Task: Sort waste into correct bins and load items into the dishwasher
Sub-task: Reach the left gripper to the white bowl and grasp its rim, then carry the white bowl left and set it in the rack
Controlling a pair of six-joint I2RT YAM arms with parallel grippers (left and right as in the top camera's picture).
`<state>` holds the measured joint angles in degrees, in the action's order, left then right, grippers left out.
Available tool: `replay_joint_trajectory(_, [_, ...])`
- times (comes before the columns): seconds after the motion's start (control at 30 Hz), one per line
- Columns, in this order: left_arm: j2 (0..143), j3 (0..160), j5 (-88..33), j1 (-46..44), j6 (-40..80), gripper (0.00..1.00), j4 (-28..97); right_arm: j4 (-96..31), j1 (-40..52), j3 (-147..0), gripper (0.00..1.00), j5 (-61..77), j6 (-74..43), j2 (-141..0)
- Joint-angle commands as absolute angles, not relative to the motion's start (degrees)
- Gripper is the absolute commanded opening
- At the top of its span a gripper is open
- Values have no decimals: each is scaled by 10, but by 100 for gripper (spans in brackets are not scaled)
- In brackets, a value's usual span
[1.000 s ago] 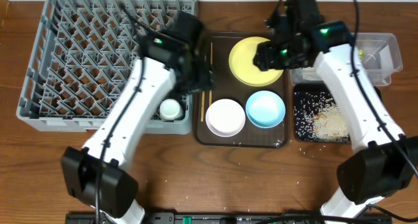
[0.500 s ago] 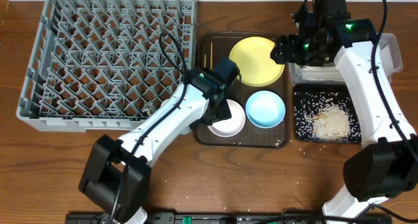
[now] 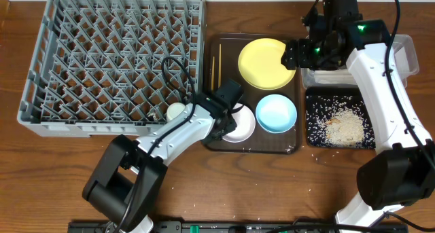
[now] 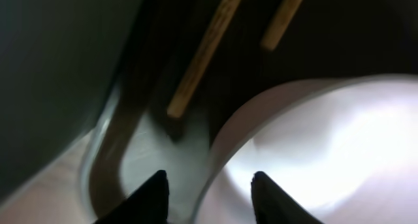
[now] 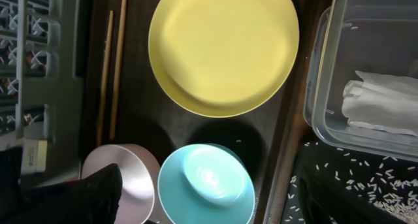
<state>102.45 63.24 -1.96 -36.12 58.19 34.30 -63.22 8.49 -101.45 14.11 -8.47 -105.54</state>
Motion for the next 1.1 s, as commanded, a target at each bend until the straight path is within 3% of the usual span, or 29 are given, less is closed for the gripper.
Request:
replay_joint_trajectory(0.0, [1030,620,-9,-362,590,35,328,-633,88,-1014,86,133,-76,-1052])
replay_joint_trajectory(0.1, [1030,614,-8,-362,590,28,320,-632,88,-1014,97,133,-76,-1052])
replay_joint_trajectory(0.17, [1030,611,-8,-362,590,10,316,-632,88,-1014,99,133,-76,-1052])
replay_joint_trajectory(0.2, [1030,611,-8,-362,590,8,316,-632,88,-1014,99,133,-76,-1052])
replay_joint_trajectory(0.5, [969,665,18,-361,484,7,361,-632,88,-1014,99,133,-76,-1052])
replay_joint_trajectory(0.8, [828,679,335,-326,248,7,358,-632,88,-1014,99,133,-76,-1052])
replay_joint_trajectory(1.07, [841,679,512,-258,57,7,220,-632,88,-1014,99,133,-76,-1052])
